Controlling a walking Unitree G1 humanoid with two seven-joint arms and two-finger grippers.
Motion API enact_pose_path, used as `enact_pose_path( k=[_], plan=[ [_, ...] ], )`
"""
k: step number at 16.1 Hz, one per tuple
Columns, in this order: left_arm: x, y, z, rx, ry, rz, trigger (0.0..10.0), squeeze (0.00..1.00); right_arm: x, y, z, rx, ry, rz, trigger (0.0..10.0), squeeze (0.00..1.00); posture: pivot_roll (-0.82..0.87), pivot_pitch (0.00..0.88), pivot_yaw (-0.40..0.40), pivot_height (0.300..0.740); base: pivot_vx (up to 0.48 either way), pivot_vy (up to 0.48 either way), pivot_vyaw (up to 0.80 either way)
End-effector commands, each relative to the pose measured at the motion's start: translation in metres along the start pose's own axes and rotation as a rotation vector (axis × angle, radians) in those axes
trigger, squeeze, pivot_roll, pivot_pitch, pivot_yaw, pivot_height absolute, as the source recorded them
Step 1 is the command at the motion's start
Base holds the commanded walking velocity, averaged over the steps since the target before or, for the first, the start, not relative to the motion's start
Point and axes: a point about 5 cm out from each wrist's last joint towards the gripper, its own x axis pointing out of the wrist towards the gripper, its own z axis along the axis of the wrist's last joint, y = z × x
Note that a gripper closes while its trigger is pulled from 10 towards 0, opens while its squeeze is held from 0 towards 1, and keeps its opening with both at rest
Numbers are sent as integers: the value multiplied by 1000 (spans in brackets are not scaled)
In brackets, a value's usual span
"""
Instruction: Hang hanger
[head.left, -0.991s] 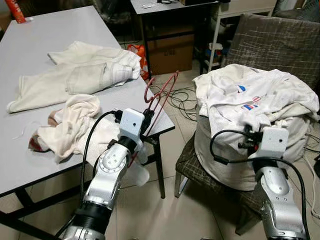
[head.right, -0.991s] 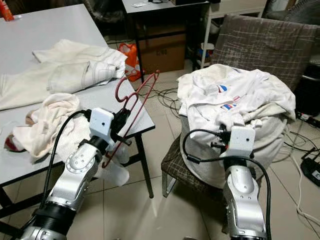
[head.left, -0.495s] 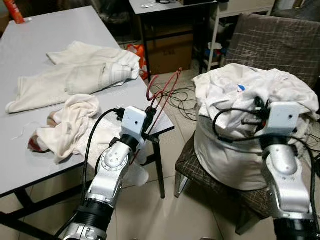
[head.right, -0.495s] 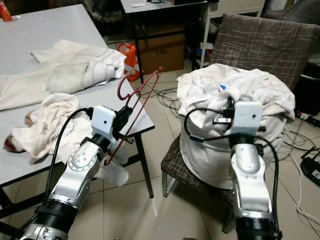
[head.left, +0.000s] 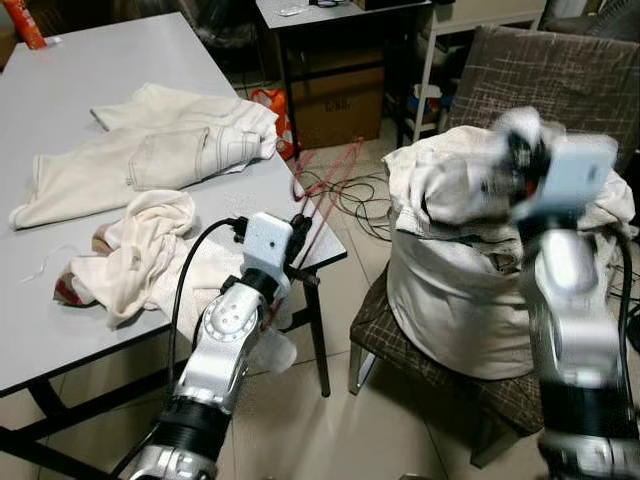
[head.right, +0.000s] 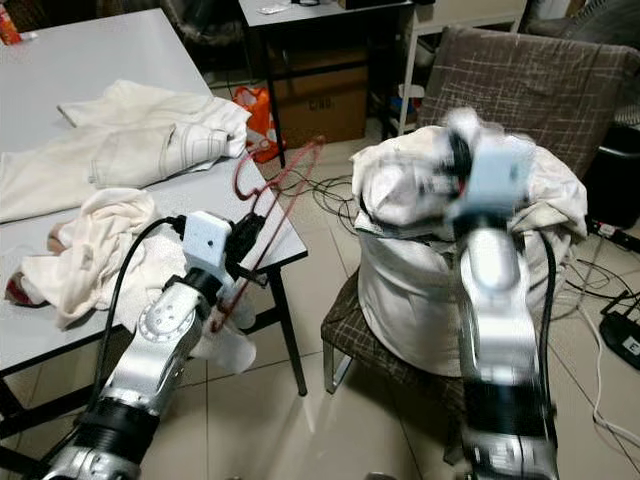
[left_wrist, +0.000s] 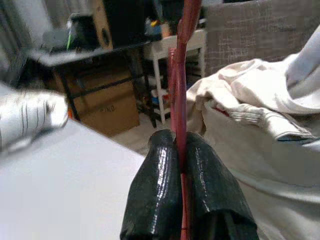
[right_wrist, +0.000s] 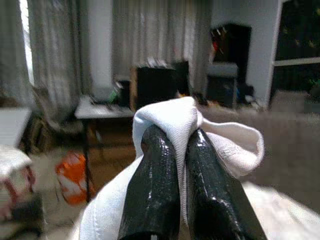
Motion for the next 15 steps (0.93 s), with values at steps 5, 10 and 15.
enact_pose_path(
  k=[5,10,15],
  plan=[
    [1,17,8,0,-1,103,10000,0,-10,4,-10,36,53,12,0,0,-130,0,90,740,0,0,0],
    [1,13,14,75,-15,87,10000,0,-20,3,-25,54,109,-8,0,0,-123,0,95,740,0,0,0],
    [0,11,14,52,-6,77,10000,0,-39,6,-44,48,183,-13,0,0,-121,0,101,740,0,309,294]
  ],
)
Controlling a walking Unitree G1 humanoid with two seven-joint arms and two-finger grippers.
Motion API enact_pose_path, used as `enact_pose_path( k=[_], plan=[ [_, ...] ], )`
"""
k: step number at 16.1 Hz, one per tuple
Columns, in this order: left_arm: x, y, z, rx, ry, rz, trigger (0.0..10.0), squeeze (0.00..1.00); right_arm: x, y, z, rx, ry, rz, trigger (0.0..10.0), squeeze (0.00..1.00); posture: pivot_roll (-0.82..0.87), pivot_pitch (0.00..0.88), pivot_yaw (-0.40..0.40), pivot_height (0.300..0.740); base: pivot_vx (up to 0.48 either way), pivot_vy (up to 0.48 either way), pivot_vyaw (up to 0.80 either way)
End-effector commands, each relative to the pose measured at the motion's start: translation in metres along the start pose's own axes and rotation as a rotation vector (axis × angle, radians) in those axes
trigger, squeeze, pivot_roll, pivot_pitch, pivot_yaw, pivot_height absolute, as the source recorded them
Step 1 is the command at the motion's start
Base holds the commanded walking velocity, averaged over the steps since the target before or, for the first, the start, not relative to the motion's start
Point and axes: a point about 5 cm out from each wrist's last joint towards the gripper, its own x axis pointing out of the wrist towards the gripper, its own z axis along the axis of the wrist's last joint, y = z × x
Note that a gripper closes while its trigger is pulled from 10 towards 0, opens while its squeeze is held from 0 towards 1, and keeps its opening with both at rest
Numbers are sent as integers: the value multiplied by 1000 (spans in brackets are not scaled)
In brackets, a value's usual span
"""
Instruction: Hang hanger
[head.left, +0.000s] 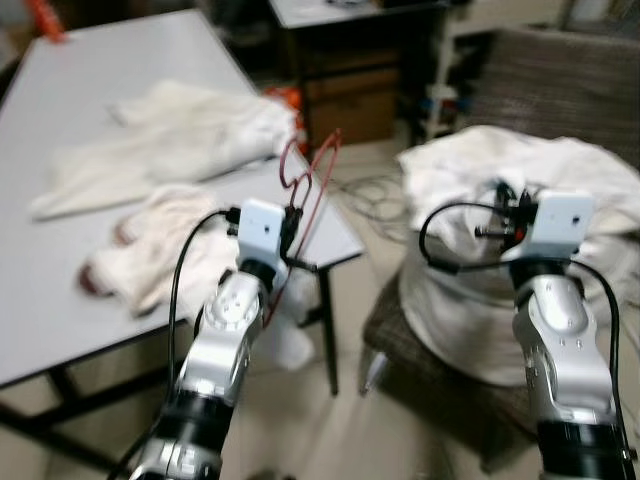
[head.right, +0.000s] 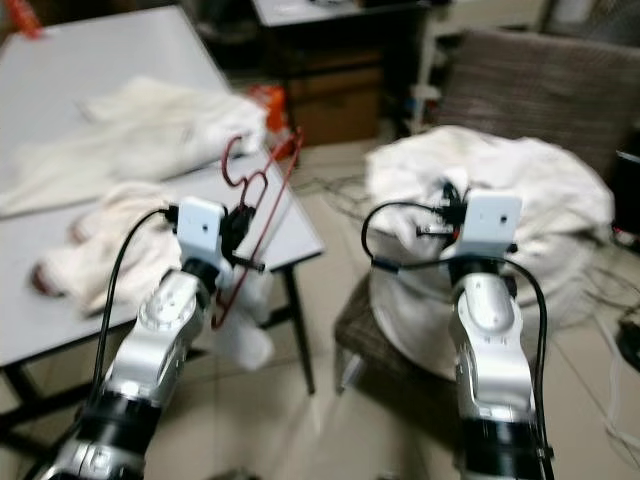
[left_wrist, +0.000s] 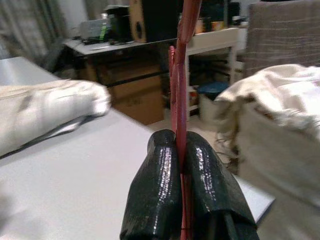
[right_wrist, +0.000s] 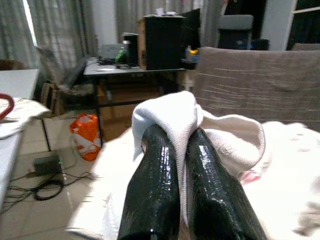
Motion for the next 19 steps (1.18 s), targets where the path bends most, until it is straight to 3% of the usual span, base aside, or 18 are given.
enact_pose_path(
  k=[1,4,9,19],
  plan=[
    [-3,7,1,11,-1,21,10000,0,1,8,13,0,-62,21,0,0,-123,0,103,740,0,0,694],
    [-2,5,2,8,0,21,10000,0,4,5,22,-12,-96,15,0,0,-127,0,104,740,0,0,677],
    [-2,-2,2,29,2,-12,10000,0,2,2,13,-30,-66,11,0,0,-127,0,102,740,0,0,644],
    [-2,-8,9,9,-24,-20,10000,0,3,1,13,-47,-69,11,0,0,-128,0,106,740,0,-458,597]
  ],
)
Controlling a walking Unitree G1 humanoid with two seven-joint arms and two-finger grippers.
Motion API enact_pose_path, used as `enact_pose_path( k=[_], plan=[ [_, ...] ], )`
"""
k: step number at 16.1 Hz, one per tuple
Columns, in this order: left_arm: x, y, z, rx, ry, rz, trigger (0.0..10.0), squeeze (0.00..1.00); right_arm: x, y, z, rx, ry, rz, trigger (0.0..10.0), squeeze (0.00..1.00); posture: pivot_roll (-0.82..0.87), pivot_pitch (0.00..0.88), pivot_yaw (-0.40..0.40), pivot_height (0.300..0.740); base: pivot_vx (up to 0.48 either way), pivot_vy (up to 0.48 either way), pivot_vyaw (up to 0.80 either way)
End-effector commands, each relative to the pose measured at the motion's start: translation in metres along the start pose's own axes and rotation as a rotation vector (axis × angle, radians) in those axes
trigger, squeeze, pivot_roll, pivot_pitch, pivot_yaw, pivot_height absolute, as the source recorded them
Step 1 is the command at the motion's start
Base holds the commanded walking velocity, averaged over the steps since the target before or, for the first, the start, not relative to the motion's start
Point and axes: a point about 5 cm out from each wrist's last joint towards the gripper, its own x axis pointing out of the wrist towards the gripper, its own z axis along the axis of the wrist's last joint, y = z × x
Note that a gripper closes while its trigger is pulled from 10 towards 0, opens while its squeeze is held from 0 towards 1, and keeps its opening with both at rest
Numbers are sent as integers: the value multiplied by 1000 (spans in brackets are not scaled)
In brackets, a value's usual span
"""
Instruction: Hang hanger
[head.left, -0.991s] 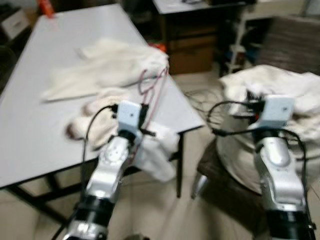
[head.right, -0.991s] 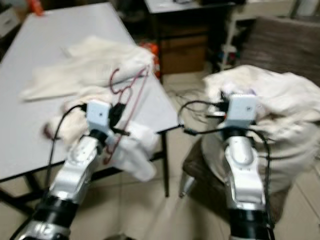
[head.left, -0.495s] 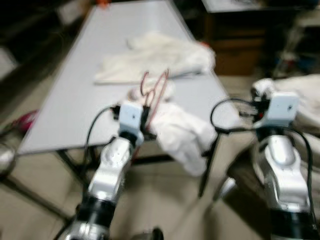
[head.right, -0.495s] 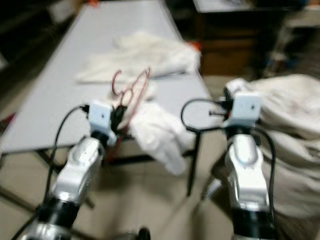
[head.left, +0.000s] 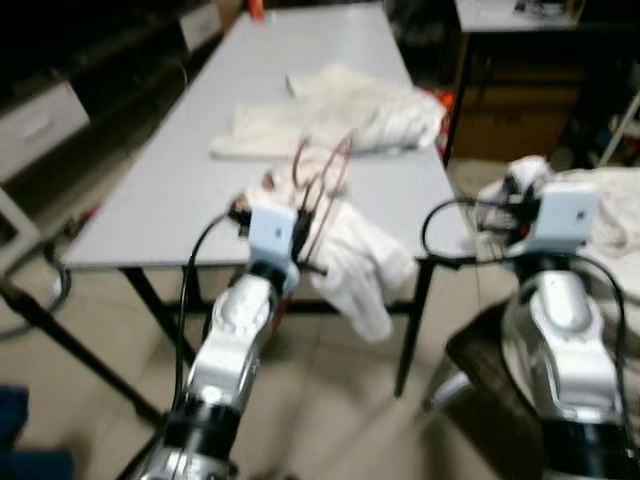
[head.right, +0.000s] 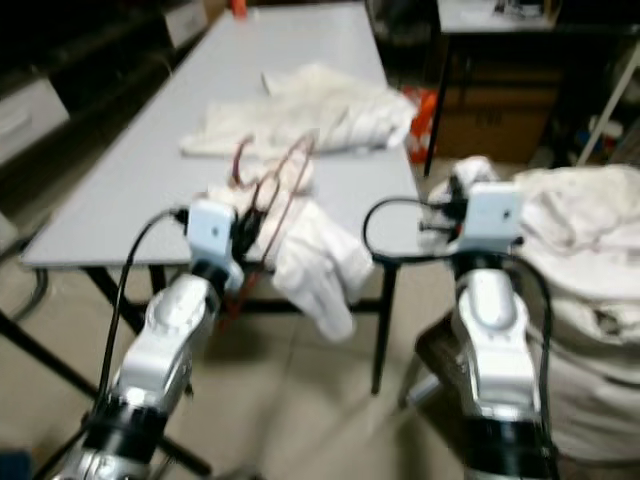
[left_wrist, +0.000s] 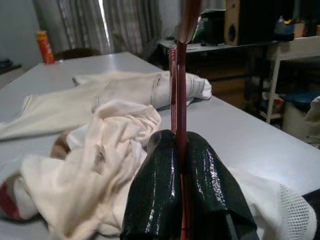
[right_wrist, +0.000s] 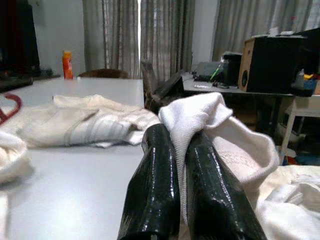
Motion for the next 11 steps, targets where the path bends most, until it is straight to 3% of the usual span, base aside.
enact_pose_path(
  k=[1,3,6,7,11],
  plan=[
    [-2,8,-2,11,21,30,10000,0,2,8,3,6,-15,29,0,0,-129,0,106,740,0,-442,594],
    [-3,8,-3,10,23,29,10000,0,2,9,2,0,-11,32,0,0,-130,0,106,740,0,-442,597],
    [-3,7,-3,-7,21,34,10000,0,1,11,-4,-15,34,50,0,0,-132,0,106,740,0,0,629],
    [-3,7,-3,-7,21,35,10000,0,1,12,-8,-9,59,52,10000,0,-132,0,106,740,0,0,0],
    [-2,10,-3,-6,17,52,10000,0,0,12,-11,-5,73,47,10000,0,-134,0,107,740,0,0,0]
  ],
)
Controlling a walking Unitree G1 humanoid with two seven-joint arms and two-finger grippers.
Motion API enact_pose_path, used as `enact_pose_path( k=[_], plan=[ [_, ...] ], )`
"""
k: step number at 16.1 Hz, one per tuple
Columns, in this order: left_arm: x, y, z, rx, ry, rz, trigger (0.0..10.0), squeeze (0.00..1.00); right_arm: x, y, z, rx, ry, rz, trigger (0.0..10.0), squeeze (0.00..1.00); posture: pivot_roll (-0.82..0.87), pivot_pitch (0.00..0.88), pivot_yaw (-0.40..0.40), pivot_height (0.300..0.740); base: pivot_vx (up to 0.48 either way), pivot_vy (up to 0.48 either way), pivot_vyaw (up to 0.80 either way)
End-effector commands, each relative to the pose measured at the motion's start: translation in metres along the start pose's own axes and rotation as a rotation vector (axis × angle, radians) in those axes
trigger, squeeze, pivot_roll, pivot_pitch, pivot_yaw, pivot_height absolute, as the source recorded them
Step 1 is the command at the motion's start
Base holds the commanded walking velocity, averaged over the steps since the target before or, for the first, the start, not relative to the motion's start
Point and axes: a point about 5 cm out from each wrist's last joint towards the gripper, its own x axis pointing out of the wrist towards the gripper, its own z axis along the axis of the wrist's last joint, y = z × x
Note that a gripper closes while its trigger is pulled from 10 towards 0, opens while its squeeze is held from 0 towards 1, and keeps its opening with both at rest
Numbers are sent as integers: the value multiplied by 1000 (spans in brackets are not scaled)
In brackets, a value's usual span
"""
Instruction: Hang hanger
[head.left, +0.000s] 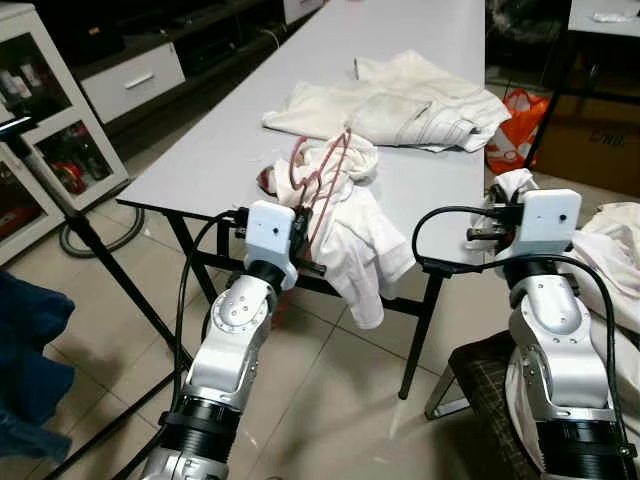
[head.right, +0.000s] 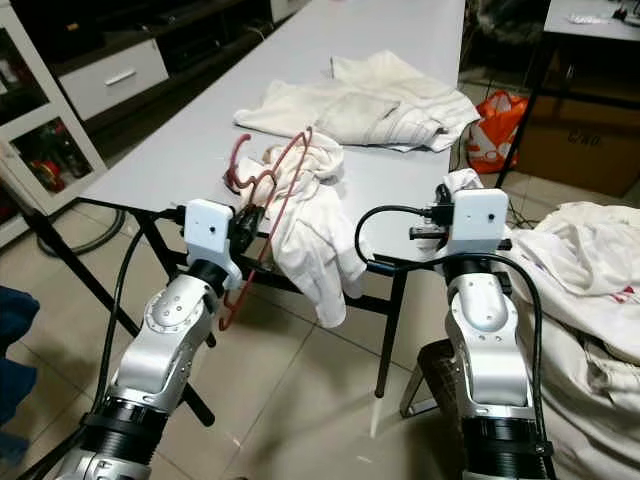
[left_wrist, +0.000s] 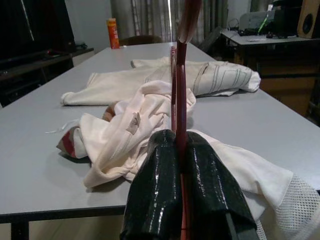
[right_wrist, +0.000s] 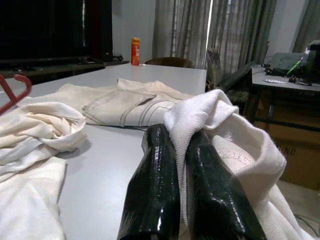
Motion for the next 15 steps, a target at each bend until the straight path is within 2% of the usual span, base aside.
enact_pose_path(
  k=[1,4,12,15],
  plan=[
    [1,4,2,12,-7,22,10000,0,1,1,-1,10,11,-2,10000,0,-135,0,107,740,0,0,0],
    [1,5,0,5,10,34,10000,0,1,-1,-2,20,16,-13,10000,0,-135,0,107,740,-97,0,0],
    [4,4,1,0,10,43,10000,0,3,-2,-2,28,18,-16,10000,0,-140,0,105,740,-480,0,0],
    [5,4,2,-2,-3,46,10000,0,3,-2,-2,28,16,-14,10000,0,-140,0,106,740,-110,0,0]
  ],
)
